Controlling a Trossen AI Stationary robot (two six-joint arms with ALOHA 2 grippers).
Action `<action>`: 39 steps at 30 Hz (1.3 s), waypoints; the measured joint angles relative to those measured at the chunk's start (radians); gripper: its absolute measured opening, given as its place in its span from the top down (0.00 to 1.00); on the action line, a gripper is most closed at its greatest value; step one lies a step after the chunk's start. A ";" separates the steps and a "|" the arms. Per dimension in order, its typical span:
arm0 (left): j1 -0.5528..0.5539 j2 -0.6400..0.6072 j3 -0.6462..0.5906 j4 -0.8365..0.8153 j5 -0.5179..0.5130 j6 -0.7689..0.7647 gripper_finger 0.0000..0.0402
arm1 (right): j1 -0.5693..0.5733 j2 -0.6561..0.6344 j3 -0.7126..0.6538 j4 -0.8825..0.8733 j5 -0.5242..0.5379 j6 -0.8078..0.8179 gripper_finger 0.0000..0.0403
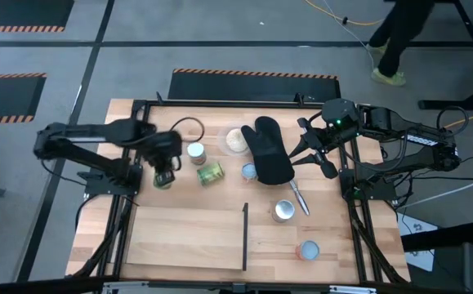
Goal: Pick and place cans onto a shelf
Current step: Put the left green canned orange on the shelf
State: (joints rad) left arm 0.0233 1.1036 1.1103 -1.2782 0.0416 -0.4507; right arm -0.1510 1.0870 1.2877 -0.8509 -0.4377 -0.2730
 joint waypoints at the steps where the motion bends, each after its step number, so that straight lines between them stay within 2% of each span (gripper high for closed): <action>1: -0.047 -0.018 0.000 0.002 -0.034 -0.059 1.00 | 0.000 0.000 0.000 0.000 0.000 0.000 0.72; 6: -0.302 -0.063 0.000 0.011 -0.178 -0.301 1.00 | 0.000 0.000 0.000 0.000 0.000 0.002 0.72; 13: -0.616 -0.019 0.000 0.060 -0.374 -0.527 1.00 | 0.000 0.000 0.000 0.000 0.000 0.002 0.72; 19: -0.811 0.076 0.001 0.079 -0.425 -0.692 1.00 | 0.000 0.000 0.000 0.000 0.000 0.002 0.72; 29: -0.975 0.217 0.002 0.078 -0.469 -0.894 1.00 | 0.000 0.000 0.000 0.000 0.000 0.002 0.72; 39: -1.043 0.236 0.002 0.079 -0.469 -0.986 1.00 | 0.000 0.000 0.000 0.001 0.000 0.002 0.72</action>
State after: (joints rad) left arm -1.0193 1.3396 1.1118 -1.1993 -0.4274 -1.4371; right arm -0.1511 1.0870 1.2877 -0.8503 -0.4381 -0.2710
